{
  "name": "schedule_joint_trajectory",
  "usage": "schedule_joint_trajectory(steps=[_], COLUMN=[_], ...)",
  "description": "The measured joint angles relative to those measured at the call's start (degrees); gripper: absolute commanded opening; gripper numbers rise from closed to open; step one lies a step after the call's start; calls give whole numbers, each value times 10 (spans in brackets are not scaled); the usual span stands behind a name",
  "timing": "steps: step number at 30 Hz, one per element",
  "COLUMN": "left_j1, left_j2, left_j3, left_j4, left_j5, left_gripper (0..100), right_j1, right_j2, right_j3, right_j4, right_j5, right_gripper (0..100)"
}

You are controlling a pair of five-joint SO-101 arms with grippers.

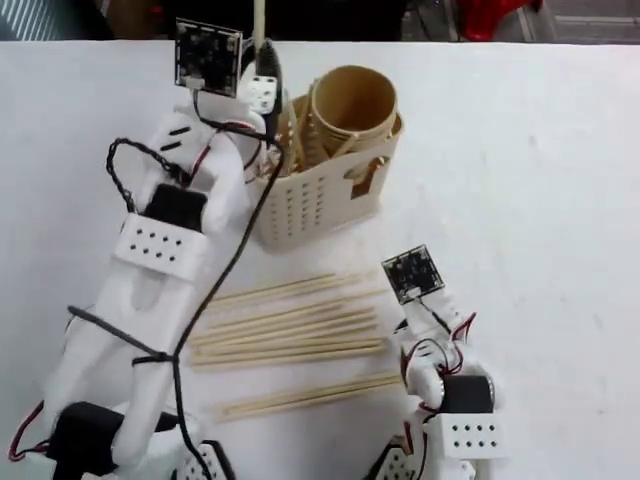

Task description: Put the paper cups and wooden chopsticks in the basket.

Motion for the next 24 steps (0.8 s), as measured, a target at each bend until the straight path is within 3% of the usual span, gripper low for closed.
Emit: schedule_joint_trajectory(steps=[3, 9, 24], left_j1=[-2, -4, -18], left_j2=[1, 0, -152], left_j3=[0, 0, 0], left_j4=[26, 94, 237], left_j5=[0, 0, 0], left_gripper=[28, 128, 122], right_j1=[0, 0, 0], right_j2=[0, 0, 0], right_j3=[0, 0, 0], right_j4=[0, 0, 0], right_j5=[0, 0, 0], right_gripper=[18, 18, 18])
